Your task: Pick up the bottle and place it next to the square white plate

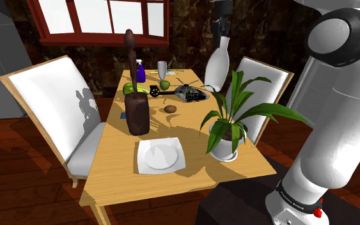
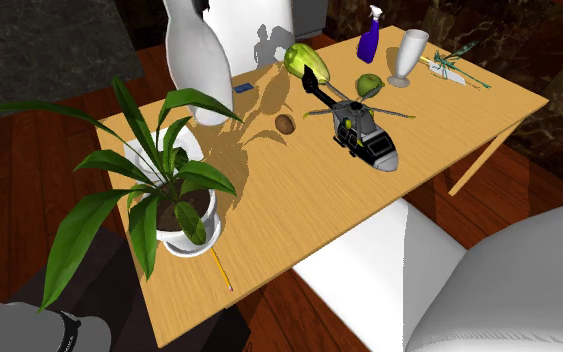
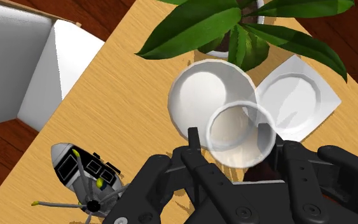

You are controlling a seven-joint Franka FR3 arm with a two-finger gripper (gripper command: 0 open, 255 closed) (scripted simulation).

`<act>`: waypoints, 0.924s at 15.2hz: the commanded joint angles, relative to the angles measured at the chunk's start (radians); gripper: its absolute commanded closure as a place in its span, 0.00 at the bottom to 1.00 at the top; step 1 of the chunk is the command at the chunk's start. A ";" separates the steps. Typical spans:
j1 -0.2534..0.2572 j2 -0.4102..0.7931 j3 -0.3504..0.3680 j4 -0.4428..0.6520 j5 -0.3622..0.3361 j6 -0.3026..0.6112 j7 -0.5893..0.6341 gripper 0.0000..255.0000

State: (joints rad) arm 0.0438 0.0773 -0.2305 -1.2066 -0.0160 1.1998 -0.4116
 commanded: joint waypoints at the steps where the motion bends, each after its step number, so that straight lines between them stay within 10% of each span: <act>1: 0.027 -0.010 0.022 -0.006 0.000 -0.005 0.050 1.00; 14: 0.072 -0.106 0.061 -0.269 -0.011 0.162 0.136 1.00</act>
State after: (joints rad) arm 0.1145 -0.0192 -0.1708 -1.4484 -0.0254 1.3432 -0.2785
